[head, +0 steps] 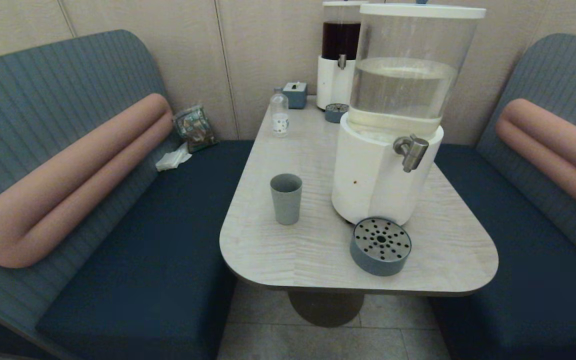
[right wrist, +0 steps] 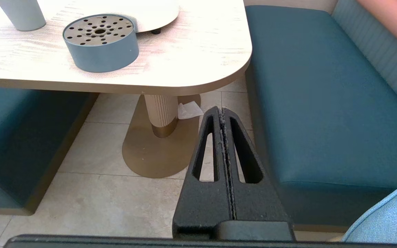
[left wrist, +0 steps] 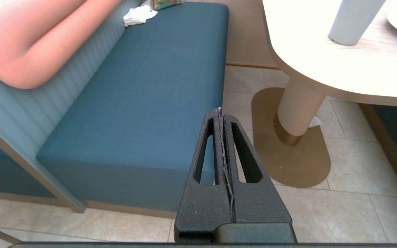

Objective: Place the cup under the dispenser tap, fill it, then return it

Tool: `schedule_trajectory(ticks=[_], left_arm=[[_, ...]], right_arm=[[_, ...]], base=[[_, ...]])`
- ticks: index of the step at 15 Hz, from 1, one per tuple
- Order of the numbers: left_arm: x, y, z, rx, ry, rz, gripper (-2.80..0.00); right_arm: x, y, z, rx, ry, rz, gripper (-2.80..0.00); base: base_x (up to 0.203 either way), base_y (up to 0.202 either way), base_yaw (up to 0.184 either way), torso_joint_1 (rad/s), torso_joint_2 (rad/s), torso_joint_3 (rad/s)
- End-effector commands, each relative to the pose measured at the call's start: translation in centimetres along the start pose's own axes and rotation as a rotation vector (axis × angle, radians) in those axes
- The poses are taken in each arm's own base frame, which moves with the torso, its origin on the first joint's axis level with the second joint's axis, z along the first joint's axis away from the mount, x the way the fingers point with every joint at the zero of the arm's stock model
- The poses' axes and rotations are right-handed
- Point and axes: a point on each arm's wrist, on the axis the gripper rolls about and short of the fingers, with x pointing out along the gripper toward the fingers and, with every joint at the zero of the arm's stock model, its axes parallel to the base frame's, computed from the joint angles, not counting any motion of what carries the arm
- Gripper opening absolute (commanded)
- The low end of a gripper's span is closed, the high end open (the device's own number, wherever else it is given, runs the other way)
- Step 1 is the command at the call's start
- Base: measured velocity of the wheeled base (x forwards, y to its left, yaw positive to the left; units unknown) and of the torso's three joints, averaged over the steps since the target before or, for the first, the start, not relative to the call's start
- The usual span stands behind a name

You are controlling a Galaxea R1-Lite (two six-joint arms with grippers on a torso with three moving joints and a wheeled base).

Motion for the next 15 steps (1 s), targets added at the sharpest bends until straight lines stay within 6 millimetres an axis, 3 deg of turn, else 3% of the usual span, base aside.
schedule_trajectory(ticks=[1,15], left_arm=[[0.02,0.0,-0.04,0.0,0.003,0.001,-2.8],[0.02,0.0,-0.04,0.0,0.003,0.001,-2.8]], right_arm=[[0.0,0.0,0.01,0.0,-0.001,0.0,-2.8],[0.0,0.0,0.01,0.0,-0.001,0.0,-2.8]], base=[[0.0,0.0,0.0,0.0,0.0,0.0],[0.0,0.0,0.0,0.0,0.0,0.0]])
